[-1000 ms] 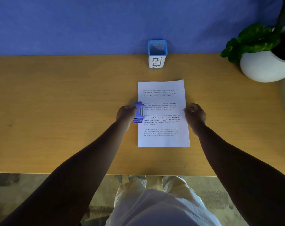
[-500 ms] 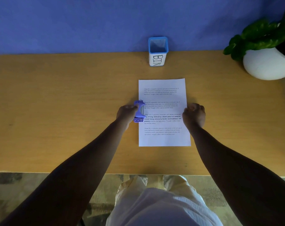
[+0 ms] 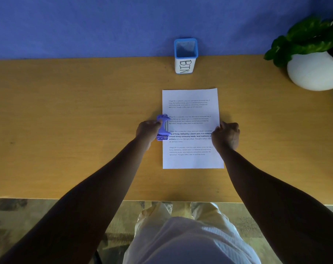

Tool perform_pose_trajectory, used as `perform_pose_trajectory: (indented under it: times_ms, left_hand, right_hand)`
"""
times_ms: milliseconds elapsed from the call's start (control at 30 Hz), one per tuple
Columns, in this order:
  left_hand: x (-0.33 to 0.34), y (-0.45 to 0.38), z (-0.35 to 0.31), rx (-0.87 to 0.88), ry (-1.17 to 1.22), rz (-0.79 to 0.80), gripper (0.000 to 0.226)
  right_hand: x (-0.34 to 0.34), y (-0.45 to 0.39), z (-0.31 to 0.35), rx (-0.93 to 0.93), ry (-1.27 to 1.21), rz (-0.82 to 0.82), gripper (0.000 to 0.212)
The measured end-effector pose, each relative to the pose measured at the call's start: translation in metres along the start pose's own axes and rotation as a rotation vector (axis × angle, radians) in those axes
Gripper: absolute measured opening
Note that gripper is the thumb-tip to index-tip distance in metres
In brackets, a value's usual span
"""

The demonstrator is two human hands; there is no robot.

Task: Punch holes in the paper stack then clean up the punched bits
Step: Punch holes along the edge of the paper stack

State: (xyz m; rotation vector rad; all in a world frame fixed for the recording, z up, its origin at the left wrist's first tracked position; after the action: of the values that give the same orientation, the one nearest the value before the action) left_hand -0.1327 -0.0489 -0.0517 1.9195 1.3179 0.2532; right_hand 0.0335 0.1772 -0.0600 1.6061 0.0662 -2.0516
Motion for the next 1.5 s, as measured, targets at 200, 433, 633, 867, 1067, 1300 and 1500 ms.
perform_pose_trajectory:
  times_ms: [200, 433, 633, 867, 1067, 1300, 1500]
  left_hand:
    - [-0.001, 0.001, 0.0, -0.006, 0.012, -0.004, 0.027]
    - [-0.001, 0.003, -0.002, -0.018, 0.018, -0.007, 0.026]
    - [-0.002, 0.004, -0.004, -0.003, 0.016, -0.014, 0.027]
    - [-0.001, 0.005, -0.006, 0.018, -0.017, -0.013, 0.024]
    - [0.0, 0.001, -0.006, 0.037, -0.026, -0.02, 0.019]
    - [0.002, -0.002, -0.003, 0.085, -0.016, -0.024, 0.009]
    - [0.001, -0.009, 0.002, 0.106, -0.014, -0.042, 0.013]
  right_hand:
    - [-0.002, 0.001, 0.001, -0.014, -0.04, -0.002, 0.023]
    - [-0.003, 0.002, 0.0, -0.015, -0.074, -0.091, 0.032]
    - [0.0, 0.001, 0.003, -0.032, -0.002, -0.052, 0.022]
    - [-0.007, 0.012, 0.014, -0.202, 0.152, -0.177, 0.029]
    - [0.008, 0.014, 0.038, -0.558, 0.305, -0.194, 0.044]
    - [0.036, 0.009, 0.041, -0.659, 0.33, -0.083, 0.055]
    - [0.051, 0.01, 0.035, -0.659, 0.321, -0.128, 0.057]
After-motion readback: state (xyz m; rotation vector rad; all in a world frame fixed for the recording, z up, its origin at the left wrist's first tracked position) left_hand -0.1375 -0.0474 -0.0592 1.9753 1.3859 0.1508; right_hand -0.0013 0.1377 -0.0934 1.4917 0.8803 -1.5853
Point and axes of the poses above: each hand's wrist, its own y-axis away from the middle knuckle, its own x-axis out of the palm, z = x × y, the point moved 5 cm from there along -y, towards the middle knuckle, and after that the axes turned 10 degrees about y, right-handed, at the moved point
